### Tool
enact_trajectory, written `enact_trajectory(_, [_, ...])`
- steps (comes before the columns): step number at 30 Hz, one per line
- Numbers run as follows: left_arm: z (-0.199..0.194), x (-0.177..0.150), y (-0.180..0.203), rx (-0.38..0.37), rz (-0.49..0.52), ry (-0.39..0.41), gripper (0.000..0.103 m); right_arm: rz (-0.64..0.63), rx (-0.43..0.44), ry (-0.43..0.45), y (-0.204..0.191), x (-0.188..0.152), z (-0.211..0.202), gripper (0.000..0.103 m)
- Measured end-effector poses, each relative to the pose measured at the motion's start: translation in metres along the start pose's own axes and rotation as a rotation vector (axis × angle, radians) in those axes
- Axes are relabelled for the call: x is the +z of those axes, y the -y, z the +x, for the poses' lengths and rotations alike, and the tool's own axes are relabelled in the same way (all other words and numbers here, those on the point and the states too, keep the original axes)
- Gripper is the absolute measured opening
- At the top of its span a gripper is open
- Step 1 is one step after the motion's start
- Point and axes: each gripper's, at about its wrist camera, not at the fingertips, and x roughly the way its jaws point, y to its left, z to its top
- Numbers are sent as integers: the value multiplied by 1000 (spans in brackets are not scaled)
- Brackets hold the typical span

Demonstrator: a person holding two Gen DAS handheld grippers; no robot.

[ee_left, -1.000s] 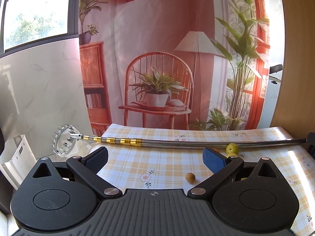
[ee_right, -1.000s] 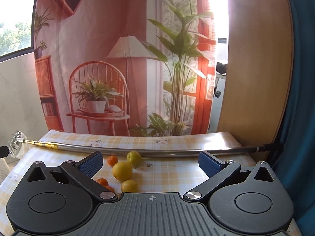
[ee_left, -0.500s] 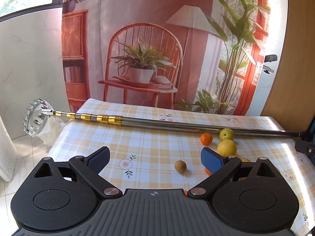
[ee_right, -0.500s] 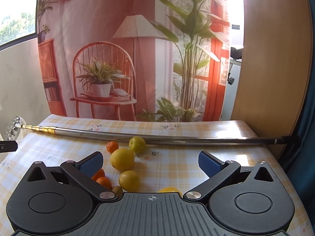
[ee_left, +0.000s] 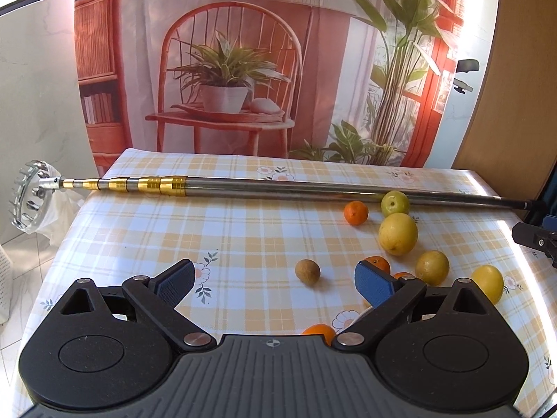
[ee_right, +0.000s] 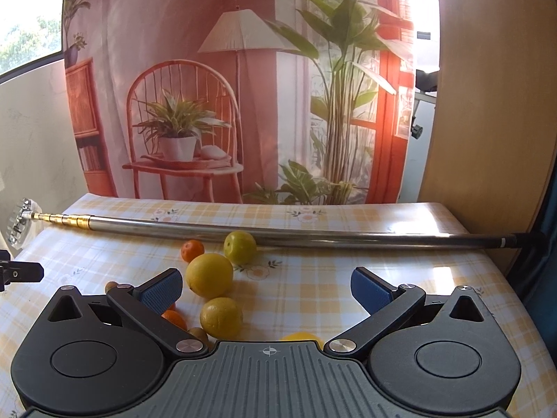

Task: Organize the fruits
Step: 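Lower the left tool onto the small brown kiwi and close on it while the right tool approaches the fruit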

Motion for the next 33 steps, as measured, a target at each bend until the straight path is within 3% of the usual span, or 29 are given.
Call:
enact_trajectory(5, [11,1,7,-13,37,0,100,41,5,-15,11,-10,11,103])
enact_trajectory(11, [31,-3,17,-12,74,-37,100,1,-22,-25,15,-31,23,103])
enact_trajectory(16, [46,-7,23,-61,112,-62,99,29,-11,-42,22,-41,32,103])
enact_trajectory(23, [66,-7,40,-99,196,-52,84,104,-3,-39,33,-45,38,103])
enact_trajectory(25, [75,-5,37,-97,159,-61,80,115,-5,-37,35,-44,38,103])
enact_trajectory(29, [93,-1,24,-116,51,-95,57,123,-11,-43,36,-44,41,103])
enact_trajectory(33, [108,-2,17,-99,7,-119,52,127,-5,-51,36,-46,43,103])
